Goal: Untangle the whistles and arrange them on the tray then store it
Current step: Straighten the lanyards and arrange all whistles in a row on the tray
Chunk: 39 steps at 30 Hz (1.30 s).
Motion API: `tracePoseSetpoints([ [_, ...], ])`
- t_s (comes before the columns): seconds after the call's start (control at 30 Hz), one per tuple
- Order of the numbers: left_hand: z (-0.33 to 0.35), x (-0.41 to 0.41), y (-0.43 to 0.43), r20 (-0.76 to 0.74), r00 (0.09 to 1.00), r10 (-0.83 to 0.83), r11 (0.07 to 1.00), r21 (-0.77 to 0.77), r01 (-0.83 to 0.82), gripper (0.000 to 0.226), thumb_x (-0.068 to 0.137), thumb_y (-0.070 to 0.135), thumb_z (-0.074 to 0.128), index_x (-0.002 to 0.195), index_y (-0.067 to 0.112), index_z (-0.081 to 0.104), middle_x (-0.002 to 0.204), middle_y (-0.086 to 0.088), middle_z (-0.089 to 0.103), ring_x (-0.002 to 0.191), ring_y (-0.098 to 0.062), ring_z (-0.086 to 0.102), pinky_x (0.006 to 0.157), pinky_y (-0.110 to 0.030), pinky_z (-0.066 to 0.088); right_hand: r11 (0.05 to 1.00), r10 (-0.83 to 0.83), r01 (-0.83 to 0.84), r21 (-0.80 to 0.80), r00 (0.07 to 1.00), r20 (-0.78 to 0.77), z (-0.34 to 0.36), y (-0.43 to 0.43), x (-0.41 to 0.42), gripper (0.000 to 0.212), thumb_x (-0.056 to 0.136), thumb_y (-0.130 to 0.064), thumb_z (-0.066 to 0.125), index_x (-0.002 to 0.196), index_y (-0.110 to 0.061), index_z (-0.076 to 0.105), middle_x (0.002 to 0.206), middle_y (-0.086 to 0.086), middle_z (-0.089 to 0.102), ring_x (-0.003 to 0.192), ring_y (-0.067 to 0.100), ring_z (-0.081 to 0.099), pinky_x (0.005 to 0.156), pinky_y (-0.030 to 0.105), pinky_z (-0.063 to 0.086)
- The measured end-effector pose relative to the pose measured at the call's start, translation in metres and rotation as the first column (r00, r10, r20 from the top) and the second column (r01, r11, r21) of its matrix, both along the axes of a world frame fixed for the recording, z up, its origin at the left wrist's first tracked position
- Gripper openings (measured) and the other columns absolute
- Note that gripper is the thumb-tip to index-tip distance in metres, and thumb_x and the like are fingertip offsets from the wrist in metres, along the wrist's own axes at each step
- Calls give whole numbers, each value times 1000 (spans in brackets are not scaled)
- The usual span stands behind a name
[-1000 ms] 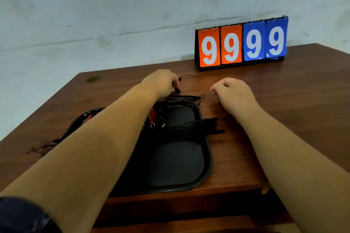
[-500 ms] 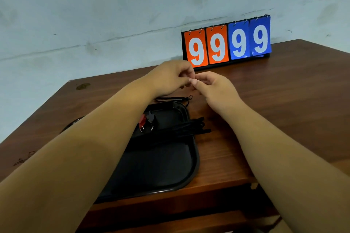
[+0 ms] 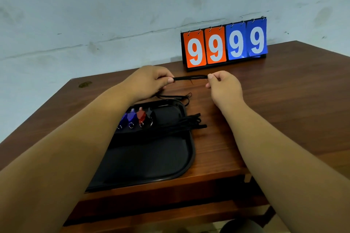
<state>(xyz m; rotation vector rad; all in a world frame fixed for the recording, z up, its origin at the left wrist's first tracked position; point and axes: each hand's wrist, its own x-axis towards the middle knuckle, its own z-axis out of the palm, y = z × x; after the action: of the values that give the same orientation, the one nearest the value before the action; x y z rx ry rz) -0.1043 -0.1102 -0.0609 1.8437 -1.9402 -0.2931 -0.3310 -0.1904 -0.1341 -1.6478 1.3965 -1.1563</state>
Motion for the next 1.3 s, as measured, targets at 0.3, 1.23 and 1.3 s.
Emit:
tracePoseSetpoints([
  [0.3, 9, 52, 42, 31, 987, 160, 986, -57, -158, 23, 111, 35, 56, 125, 32, 74, 95, 18, 68, 86, 4, 60, 75, -16, 40, 998, -55, 56, 23, 998, -34, 0, 4, -1, 23, 113, -33, 52, 118, -21, 70, 100, -8, 68, 90, 8, 61, 82, 28, 47],
  [1.23, 3, 177, 237, -556, 766, 324, 849, -186, -494, 16, 98, 18, 76, 104, 31, 83, 100, 7, 82, 101, -15, 76, 89, -34, 60, 972, 208, -200, -121, 976, 58, 48, 114, 10, 21, 107, -39, 63, 103, -23, 76, 98, -2, 75, 100, 22, 68, 89, 37, 55],
  [1.3, -5, 177, 241, -563, 757, 332, 844, -182, -505, 12, 94, 23, 81, 99, 34, 84, 100, 8, 82, 101, -14, 75, 88, -35, 60, 975, 196, -188, -115, 979, 63, 42, 122, 5, 19, 107, -37, 64, 102, -23, 77, 98, -4, 75, 103, 17, 67, 93, 36, 53],
])
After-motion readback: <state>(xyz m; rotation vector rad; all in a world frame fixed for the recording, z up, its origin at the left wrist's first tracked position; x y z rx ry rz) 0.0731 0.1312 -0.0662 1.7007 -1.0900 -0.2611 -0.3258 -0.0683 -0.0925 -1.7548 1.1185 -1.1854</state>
